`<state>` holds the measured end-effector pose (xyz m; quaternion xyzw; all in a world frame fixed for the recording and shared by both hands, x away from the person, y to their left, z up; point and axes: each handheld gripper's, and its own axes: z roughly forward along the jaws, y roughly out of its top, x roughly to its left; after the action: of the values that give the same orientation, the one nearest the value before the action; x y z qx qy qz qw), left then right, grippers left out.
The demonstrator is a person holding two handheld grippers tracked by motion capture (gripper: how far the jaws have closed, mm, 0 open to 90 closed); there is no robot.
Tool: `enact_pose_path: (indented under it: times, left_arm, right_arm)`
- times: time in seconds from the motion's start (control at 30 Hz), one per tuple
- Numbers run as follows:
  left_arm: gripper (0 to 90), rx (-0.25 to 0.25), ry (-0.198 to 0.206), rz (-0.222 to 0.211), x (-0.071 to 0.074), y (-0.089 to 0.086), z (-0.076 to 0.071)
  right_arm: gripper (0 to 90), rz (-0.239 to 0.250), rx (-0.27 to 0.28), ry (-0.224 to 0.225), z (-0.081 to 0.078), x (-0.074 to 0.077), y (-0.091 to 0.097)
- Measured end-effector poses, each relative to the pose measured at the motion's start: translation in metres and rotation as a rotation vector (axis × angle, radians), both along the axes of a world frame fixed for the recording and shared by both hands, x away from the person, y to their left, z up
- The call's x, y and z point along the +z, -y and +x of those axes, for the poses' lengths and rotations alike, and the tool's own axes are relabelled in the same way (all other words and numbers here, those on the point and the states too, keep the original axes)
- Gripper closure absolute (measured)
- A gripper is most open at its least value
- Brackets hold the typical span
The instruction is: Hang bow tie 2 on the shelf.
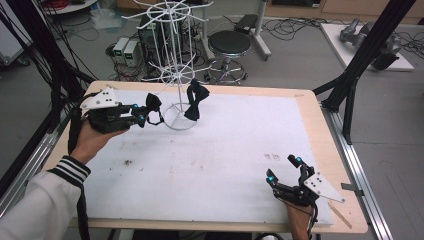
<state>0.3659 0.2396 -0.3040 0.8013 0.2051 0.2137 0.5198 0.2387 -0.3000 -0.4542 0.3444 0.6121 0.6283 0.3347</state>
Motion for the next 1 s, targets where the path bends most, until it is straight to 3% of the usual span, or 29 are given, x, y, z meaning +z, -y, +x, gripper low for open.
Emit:
enact_pose_path:
  times: [1.0]
  left_arm:
    - [75.8, 0.068, 0.036, -0.028, 0.022, -0.005, 0.009]
  right_arm:
    - [10.2, 0.016, 0.009, -0.01, 0.003, 0.001, -0.002]
